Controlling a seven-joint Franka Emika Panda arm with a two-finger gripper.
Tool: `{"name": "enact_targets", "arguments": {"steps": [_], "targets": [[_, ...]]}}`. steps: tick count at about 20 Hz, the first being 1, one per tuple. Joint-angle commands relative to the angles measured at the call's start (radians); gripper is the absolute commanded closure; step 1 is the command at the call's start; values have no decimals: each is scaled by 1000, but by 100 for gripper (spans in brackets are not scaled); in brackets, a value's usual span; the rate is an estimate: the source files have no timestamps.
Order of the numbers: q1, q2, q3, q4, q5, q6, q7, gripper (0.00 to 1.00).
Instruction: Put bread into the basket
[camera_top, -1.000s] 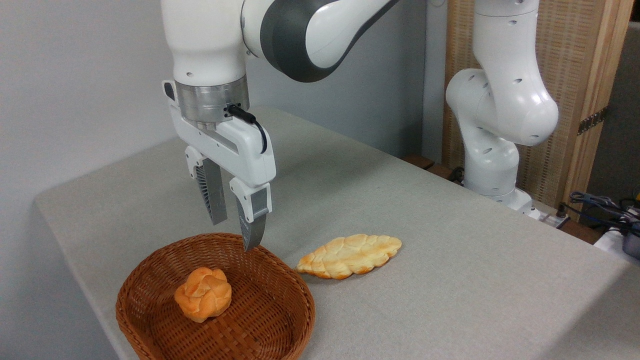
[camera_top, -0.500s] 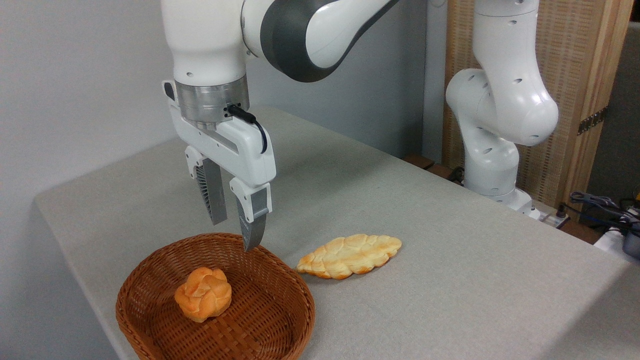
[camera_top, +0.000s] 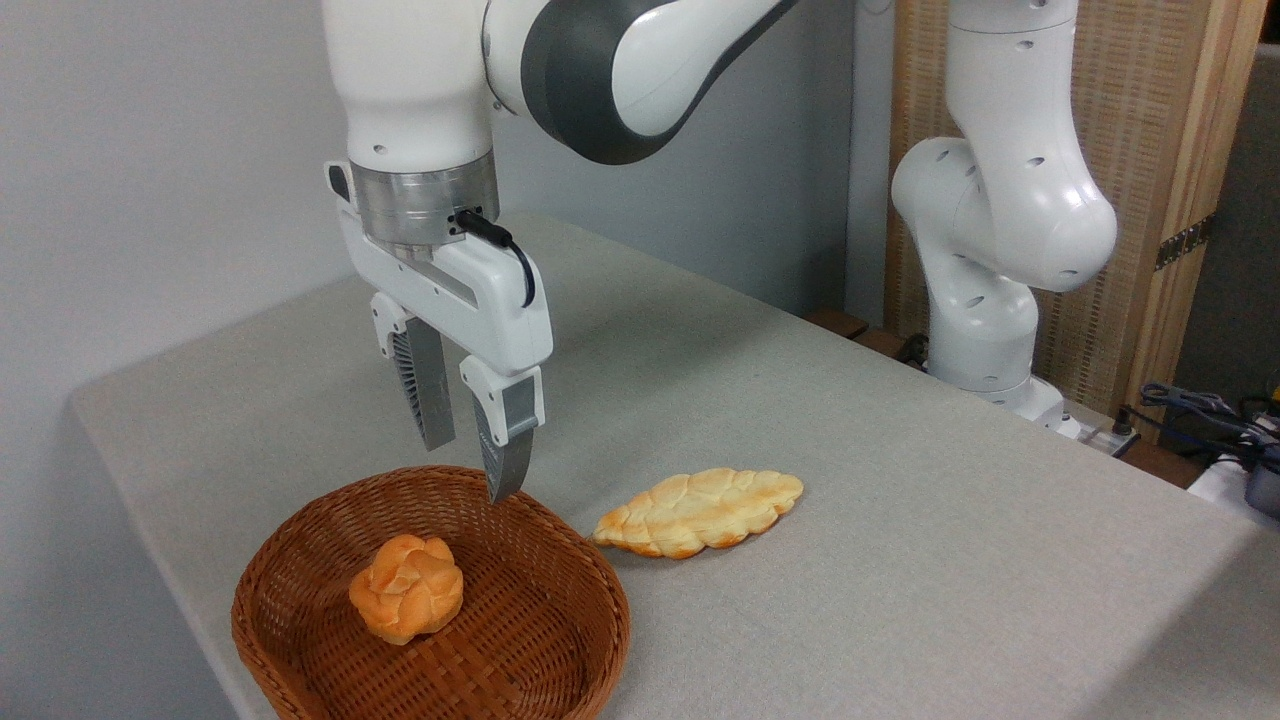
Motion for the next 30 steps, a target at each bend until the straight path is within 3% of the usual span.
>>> {"name": "enact_targets", "arguments": {"steps": [1, 6, 10, 16, 30], "targets": [[-8, -23, 10, -10, 14, -55, 2, 0], [-8, -104, 13, -140, 15, -68, 86, 0], [-6, -146, 23, -260, 80, -67, 233, 0], [-6, -183, 73, -326, 85, -68, 422, 0], [-19, -129, 70, -358, 124, -68, 451, 0]]}}
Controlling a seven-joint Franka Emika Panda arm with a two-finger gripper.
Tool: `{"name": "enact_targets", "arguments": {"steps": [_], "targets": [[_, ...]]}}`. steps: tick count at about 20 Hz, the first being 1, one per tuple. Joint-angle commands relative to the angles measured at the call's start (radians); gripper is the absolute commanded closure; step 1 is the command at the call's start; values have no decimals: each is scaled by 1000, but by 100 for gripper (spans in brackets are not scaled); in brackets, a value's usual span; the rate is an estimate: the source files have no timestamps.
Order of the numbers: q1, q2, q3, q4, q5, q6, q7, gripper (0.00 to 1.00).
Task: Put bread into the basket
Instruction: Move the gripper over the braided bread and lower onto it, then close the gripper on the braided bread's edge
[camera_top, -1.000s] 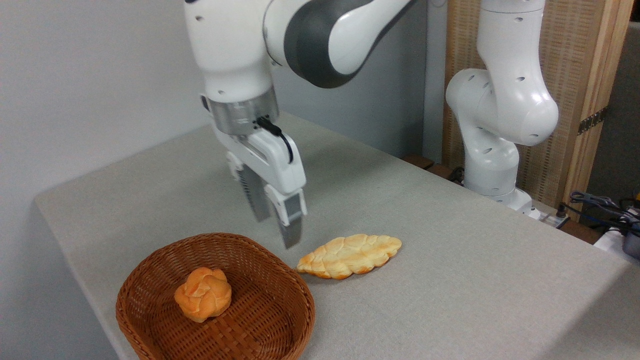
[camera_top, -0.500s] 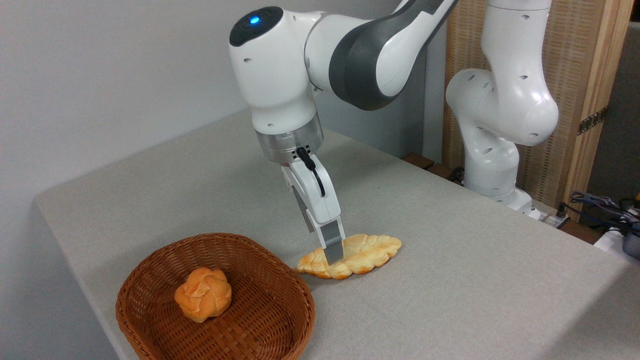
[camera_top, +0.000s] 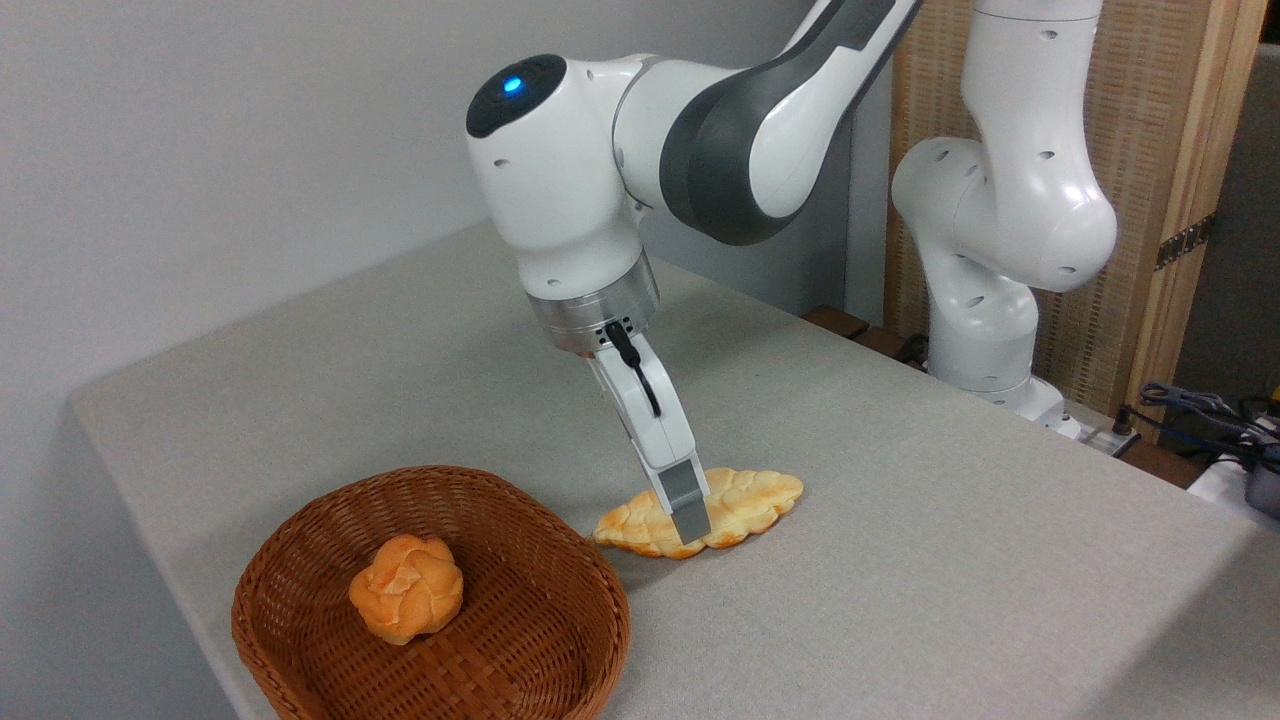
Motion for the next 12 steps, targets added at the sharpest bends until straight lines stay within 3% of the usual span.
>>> {"name": "enact_targets", "arguments": {"steps": [1, 6, 7, 8, 10, 11, 12], "targets": [[-14, 18, 2, 0, 14, -1, 16, 0], [-16, 26, -4, 0, 14, 4, 16, 0], [-16, 27, -2, 0, 14, 2, 16, 4], [-16, 27, -2, 0, 14, 4, 16, 13], [-16, 27, -4, 0, 14, 4, 18, 55], [-16, 26, -2, 0, 14, 4, 21, 65], [-16, 26, -2, 0, 14, 4, 29, 65]]}}
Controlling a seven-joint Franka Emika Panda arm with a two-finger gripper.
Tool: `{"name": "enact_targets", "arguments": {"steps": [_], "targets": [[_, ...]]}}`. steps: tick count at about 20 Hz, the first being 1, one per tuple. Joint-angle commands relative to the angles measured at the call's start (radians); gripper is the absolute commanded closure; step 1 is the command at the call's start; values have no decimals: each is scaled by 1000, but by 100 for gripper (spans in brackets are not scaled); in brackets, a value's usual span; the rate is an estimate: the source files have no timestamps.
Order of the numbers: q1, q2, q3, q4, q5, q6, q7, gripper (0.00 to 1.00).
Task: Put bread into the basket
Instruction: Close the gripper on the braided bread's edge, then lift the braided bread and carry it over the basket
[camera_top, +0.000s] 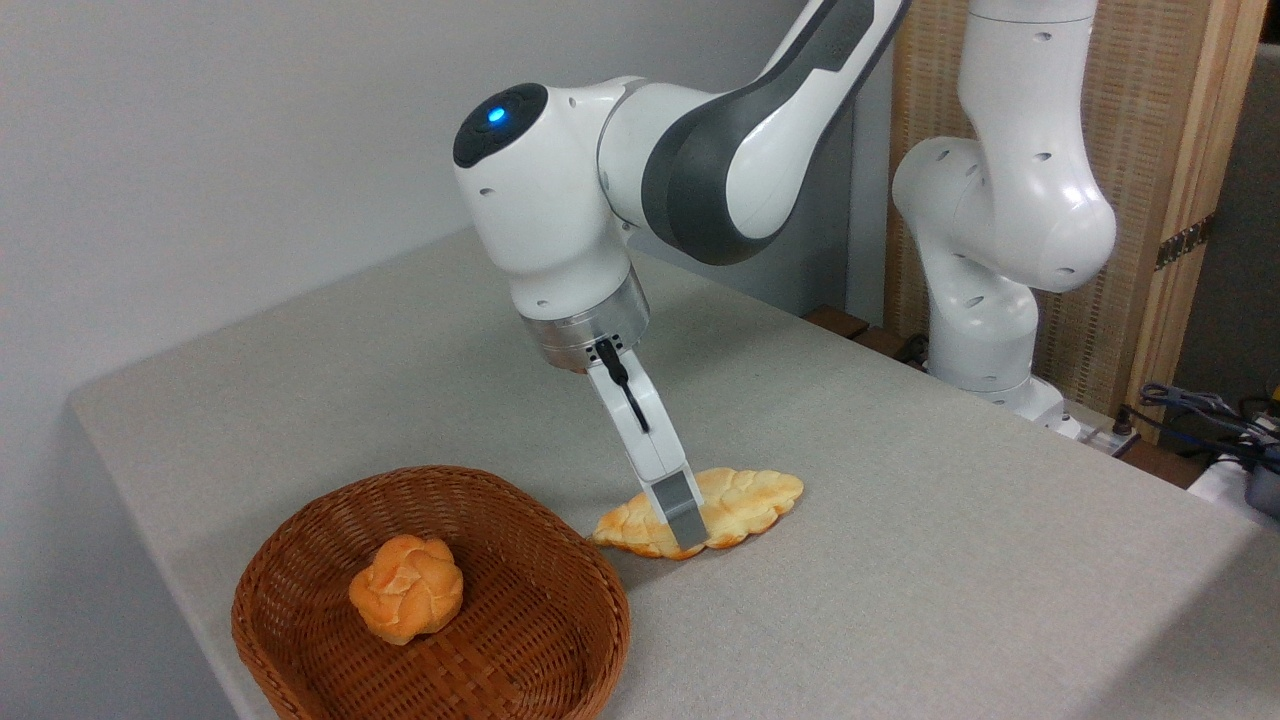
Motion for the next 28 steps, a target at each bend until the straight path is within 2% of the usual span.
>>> {"name": "enact_targets", "arguments": {"steps": [1, 18, 20, 23, 26, 28], "targets": [[-5, -3, 3, 1, 14, 1, 32, 65], [-3, -13, 3, 7, 12, -7, 31, 61], [-3, -24, 1, 31, 12, -37, 28, 61], [-3, -56, 3, 99, -8, -91, 26, 61], [-3, -75, 7, 159, -84, -103, 23, 61], [-3, -75, 7, 197, -109, -88, 17, 61]]}}
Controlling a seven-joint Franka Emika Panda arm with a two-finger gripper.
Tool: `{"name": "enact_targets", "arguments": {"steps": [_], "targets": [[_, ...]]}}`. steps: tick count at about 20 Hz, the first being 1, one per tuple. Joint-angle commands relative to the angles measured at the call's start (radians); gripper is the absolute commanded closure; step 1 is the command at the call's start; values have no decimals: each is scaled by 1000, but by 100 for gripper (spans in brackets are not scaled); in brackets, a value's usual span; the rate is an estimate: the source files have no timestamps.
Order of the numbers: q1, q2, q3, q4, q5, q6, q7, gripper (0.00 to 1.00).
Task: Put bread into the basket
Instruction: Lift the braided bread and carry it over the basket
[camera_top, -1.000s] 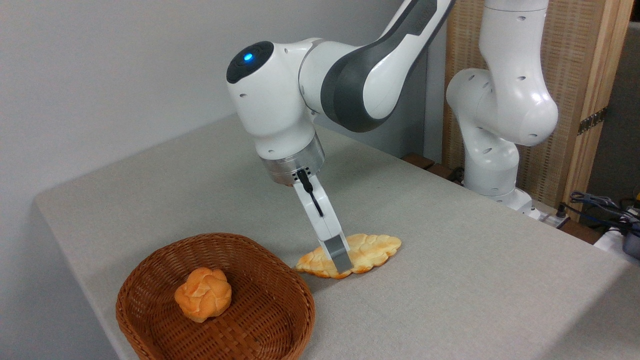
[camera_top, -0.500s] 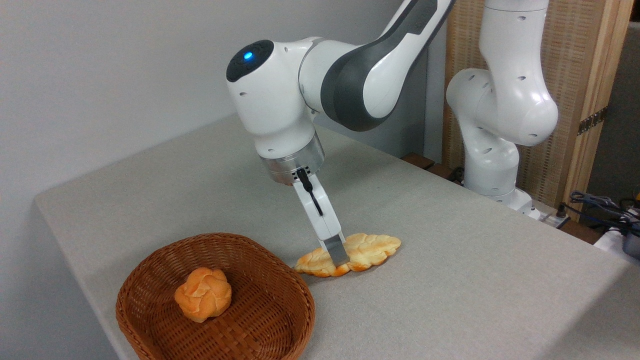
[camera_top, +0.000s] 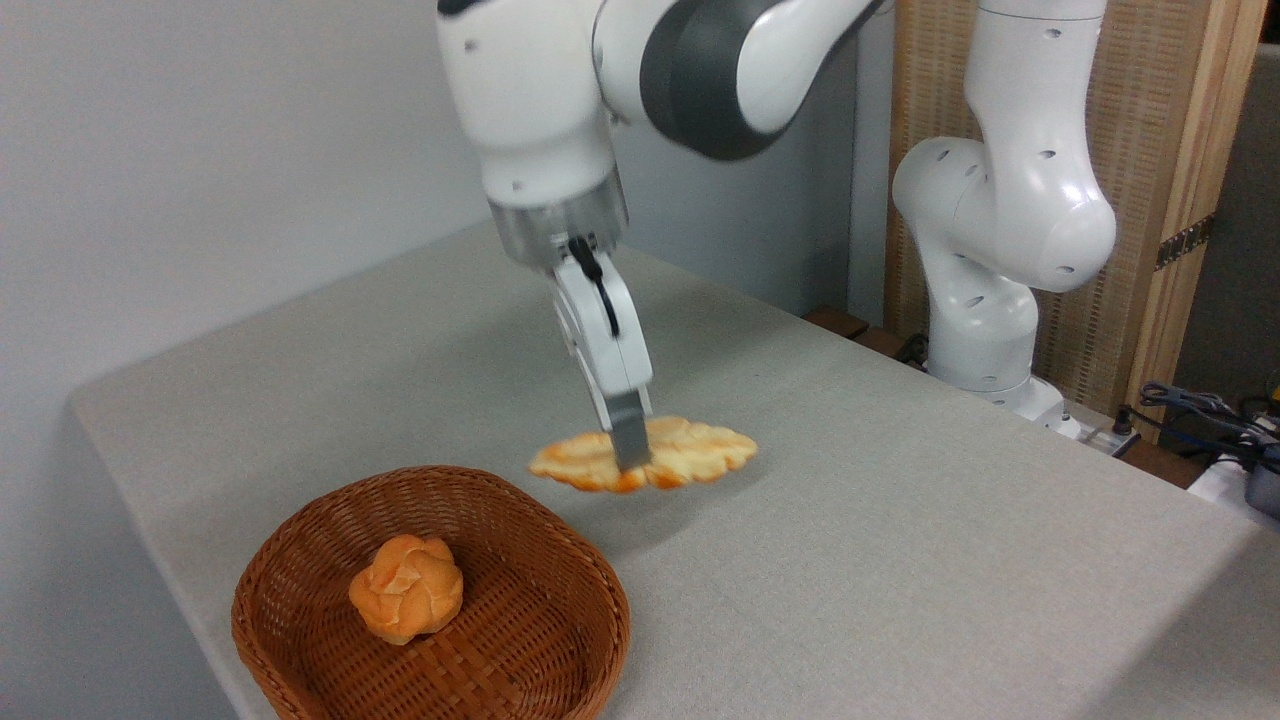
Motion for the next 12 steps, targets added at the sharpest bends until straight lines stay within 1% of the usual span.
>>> {"name": "enact_targets", "arguments": {"steps": [1, 2, 5, 10, 11, 12], "targets": [[-3, -3, 7, 71, -55, 5, -2, 61], [-3, 1, 10, 74, -67, 41, -1, 61], [-2, 12, 13, 74, -107, 205, -7, 62], [4, 73, 12, 76, -121, 394, -73, 61], [7, 90, 12, 74, -136, 425, -86, 61], [8, 107, 13, 74, -153, 463, -91, 58]]}}
